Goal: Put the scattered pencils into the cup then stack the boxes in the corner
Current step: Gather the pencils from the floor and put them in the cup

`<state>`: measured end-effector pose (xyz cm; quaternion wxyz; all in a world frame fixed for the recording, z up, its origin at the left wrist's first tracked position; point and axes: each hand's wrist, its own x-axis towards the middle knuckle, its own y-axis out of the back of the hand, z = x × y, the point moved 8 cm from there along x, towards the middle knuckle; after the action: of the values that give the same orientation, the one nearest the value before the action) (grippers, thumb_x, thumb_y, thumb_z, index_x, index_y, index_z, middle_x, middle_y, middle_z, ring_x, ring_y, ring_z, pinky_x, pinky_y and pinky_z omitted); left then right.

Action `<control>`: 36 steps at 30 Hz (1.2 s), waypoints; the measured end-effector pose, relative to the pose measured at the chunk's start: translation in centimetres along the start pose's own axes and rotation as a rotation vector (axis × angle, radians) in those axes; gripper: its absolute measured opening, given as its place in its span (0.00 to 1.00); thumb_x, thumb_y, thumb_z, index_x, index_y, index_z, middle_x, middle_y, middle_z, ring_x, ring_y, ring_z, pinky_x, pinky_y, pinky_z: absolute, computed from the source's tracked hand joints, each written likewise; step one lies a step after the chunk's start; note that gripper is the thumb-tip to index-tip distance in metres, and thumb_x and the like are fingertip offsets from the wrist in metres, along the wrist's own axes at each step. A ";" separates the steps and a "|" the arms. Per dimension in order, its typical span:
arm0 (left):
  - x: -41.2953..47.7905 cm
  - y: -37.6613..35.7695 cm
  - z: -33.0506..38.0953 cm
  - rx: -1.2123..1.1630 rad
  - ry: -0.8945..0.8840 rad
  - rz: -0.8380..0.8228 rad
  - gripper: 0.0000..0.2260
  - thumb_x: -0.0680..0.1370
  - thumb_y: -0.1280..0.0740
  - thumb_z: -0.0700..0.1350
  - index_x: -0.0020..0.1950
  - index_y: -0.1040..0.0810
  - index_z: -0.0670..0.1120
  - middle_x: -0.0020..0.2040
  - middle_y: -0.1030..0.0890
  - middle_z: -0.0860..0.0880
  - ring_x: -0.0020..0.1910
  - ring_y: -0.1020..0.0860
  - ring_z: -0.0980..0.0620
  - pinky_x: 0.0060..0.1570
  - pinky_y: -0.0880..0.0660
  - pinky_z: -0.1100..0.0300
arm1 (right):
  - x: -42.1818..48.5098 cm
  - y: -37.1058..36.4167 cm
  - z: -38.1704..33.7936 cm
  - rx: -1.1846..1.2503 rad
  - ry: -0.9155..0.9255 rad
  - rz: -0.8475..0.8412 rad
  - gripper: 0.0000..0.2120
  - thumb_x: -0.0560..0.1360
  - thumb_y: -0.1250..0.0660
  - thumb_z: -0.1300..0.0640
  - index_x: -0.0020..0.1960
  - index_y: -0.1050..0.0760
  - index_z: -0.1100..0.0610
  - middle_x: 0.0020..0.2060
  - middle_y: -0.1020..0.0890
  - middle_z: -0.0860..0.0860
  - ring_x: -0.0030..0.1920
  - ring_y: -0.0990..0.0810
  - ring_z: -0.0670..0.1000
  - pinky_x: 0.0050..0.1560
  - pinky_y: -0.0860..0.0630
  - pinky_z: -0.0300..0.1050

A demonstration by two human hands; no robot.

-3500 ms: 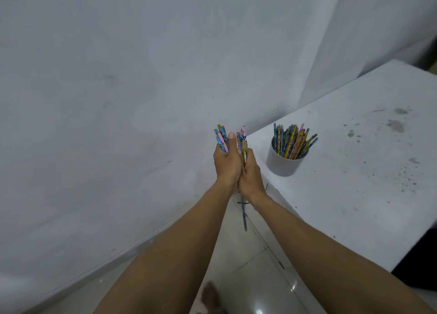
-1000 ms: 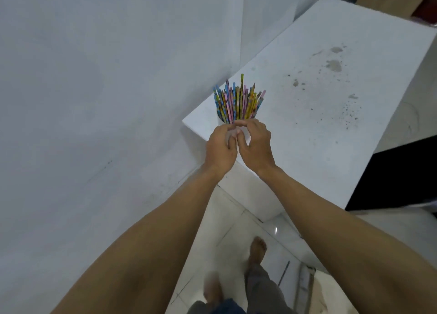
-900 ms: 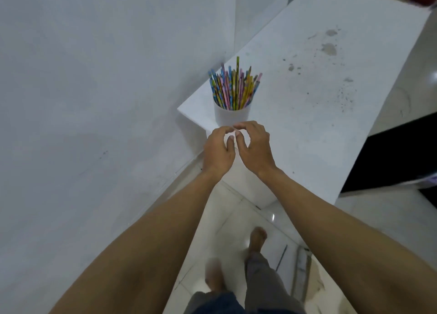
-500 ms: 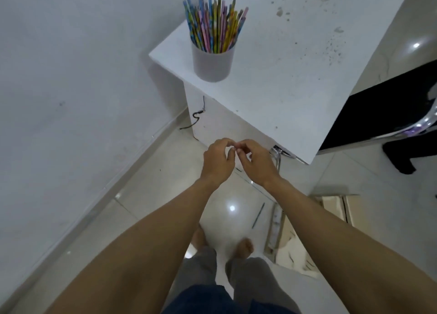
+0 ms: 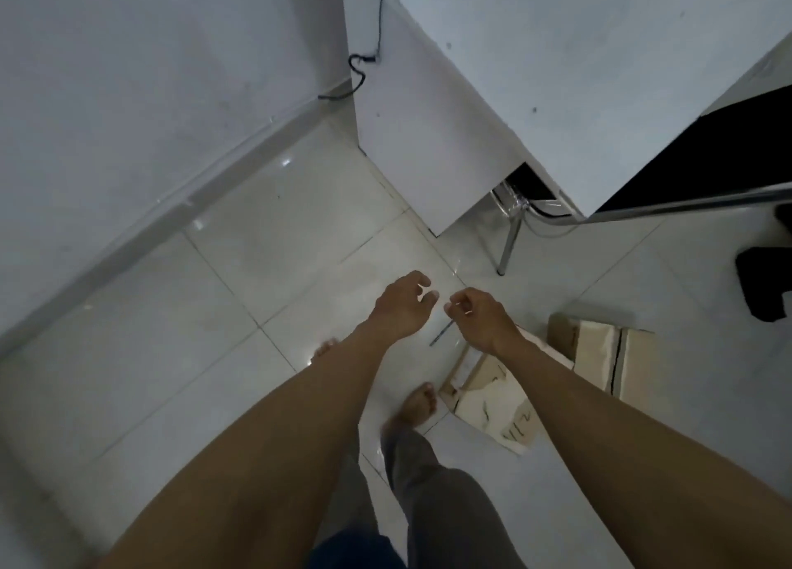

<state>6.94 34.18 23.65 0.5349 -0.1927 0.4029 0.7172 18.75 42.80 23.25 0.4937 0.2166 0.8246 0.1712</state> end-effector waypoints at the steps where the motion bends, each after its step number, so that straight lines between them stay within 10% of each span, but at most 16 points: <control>1: -0.1 -0.7 -0.1 0.006 0.008 -0.018 0.14 0.79 0.38 0.53 0.62 0.27 0.49 0.62 0.23 0.47 0.60 0.25 0.47 0.59 0.30 0.56 | 0.1 0.2 1.2 -0.005 -0.021 0.014 0.15 0.79 0.36 0.51 0.61 0.25 0.59 0.56 0.20 0.54 0.54 0.22 0.51 0.52 0.31 0.38; 27: 25.0 -21.8 -25.1 0.314 -0.053 -0.136 0.13 0.81 0.41 0.51 0.64 0.30 0.49 0.62 0.26 0.48 0.59 0.26 0.45 0.63 0.34 0.51 | 28.0 -22.7 31.0 0.016 -0.390 0.222 0.23 0.80 0.40 0.45 0.65 0.32 0.62 0.61 0.24 0.60 0.62 0.25 0.59 0.60 0.28 0.50; 33: 27.6 -25.1 -30.3 0.333 -0.027 -0.159 0.14 0.81 0.41 0.51 0.65 0.30 0.49 0.63 0.26 0.47 0.60 0.26 0.45 0.63 0.33 0.51 | 32.7 -25.5 35.7 0.129 -0.484 0.312 0.23 0.80 0.39 0.49 0.66 0.36 0.66 0.60 0.24 0.61 0.56 0.22 0.60 0.45 0.28 0.45; 36: 28.2 -26.0 -32.0 0.338 -0.020 -0.159 0.14 0.81 0.41 0.50 0.65 0.30 0.48 0.63 0.26 0.47 0.61 0.26 0.46 0.64 0.34 0.50 | 33.8 -26.0 36.7 0.214 -0.519 0.402 0.27 0.80 0.39 0.52 0.70 0.44 0.67 0.65 0.29 0.62 0.62 0.25 0.61 0.58 0.25 0.51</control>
<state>16.02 29.01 -25.19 0.6189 -0.1242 0.4956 0.5966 32.31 41.08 -31.35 0.6179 0.4618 0.6255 0.1171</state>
